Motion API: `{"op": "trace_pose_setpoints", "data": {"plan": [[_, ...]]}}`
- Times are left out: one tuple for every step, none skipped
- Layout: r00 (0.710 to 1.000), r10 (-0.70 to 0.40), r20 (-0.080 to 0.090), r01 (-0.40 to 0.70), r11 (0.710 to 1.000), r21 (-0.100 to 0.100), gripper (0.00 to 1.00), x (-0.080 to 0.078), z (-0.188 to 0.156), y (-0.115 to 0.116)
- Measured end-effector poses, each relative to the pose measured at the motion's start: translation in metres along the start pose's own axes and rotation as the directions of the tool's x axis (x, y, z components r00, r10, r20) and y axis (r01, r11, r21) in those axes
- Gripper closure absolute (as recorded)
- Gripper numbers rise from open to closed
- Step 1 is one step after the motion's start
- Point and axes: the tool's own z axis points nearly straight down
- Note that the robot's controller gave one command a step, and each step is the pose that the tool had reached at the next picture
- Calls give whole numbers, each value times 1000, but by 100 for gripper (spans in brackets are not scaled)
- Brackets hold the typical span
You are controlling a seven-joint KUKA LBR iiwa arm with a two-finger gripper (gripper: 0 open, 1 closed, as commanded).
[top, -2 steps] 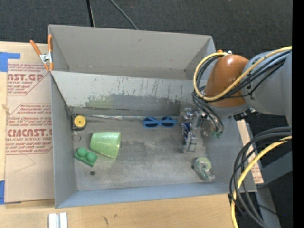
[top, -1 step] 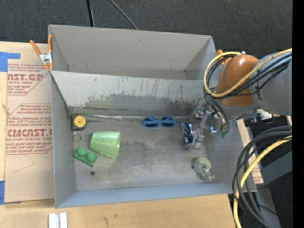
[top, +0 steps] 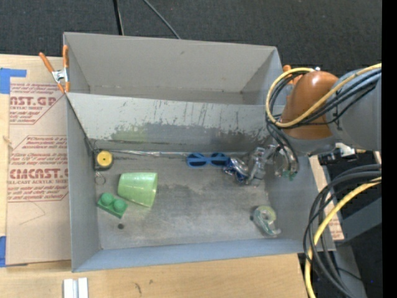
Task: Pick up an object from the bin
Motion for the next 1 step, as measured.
{"op": "trace_pose_setpoints", "data": {"plan": [[1000,0,0,0,1000,0,0,0,0,0]]}}
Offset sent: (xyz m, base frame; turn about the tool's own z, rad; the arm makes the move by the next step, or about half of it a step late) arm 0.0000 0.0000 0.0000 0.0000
